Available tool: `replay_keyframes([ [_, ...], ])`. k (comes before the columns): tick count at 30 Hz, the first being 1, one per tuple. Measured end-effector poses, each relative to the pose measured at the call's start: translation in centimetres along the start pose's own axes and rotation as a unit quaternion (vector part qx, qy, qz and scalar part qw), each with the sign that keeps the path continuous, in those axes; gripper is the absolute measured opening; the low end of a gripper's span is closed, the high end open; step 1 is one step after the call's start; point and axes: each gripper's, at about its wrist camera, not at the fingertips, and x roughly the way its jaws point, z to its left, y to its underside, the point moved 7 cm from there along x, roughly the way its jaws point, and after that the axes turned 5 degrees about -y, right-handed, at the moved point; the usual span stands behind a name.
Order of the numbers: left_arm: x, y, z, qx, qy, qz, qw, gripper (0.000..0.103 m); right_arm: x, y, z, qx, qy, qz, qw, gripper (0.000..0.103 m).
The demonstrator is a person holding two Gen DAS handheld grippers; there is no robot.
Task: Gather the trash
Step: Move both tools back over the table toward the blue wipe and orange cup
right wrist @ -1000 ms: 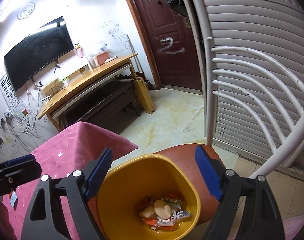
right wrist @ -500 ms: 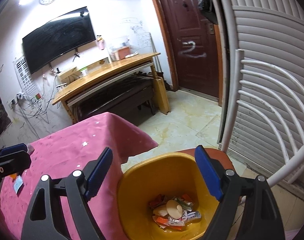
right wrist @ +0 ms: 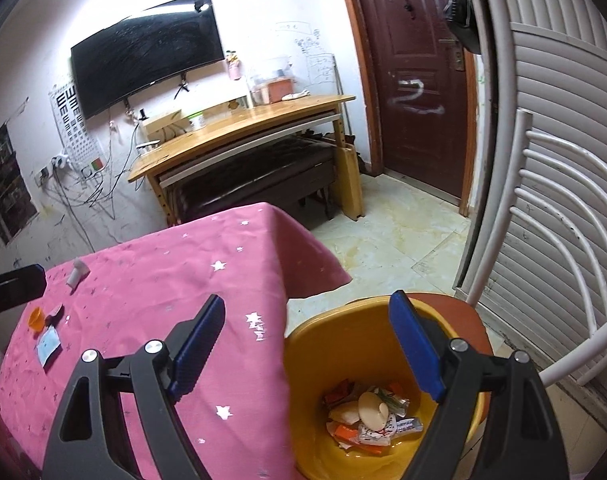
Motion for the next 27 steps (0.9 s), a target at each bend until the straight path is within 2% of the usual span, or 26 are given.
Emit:
replay_keyframes([
  [7,-1.4,-0.1,3.8,-0.021,-0.022,-0.013,0.9995,0.086,0.6,-0.3,3.7,-0.027,-0.024,0.008,0.999,0.078],
  [13,-2.5,0.2,7.7,-0.046,-0.042,-0.020,0.9979,0.086,1.7,-0.3,9.0,-0.060,-0.062,0.023,0.996,0.078],
  [16,-3.0,0.4,9.9,-0.055,-0.058,-0.023,0.9966,0.086,2.3,0.1,12.2,-0.078,-0.091,0.035,0.992,0.078],
  [27,-3.9,2.5,18.3,-0.081,-0.105,-0.004,0.9911,0.086,4.3,2.3,21.1,-0.141,-0.149,0.077,0.976,0.079],
])
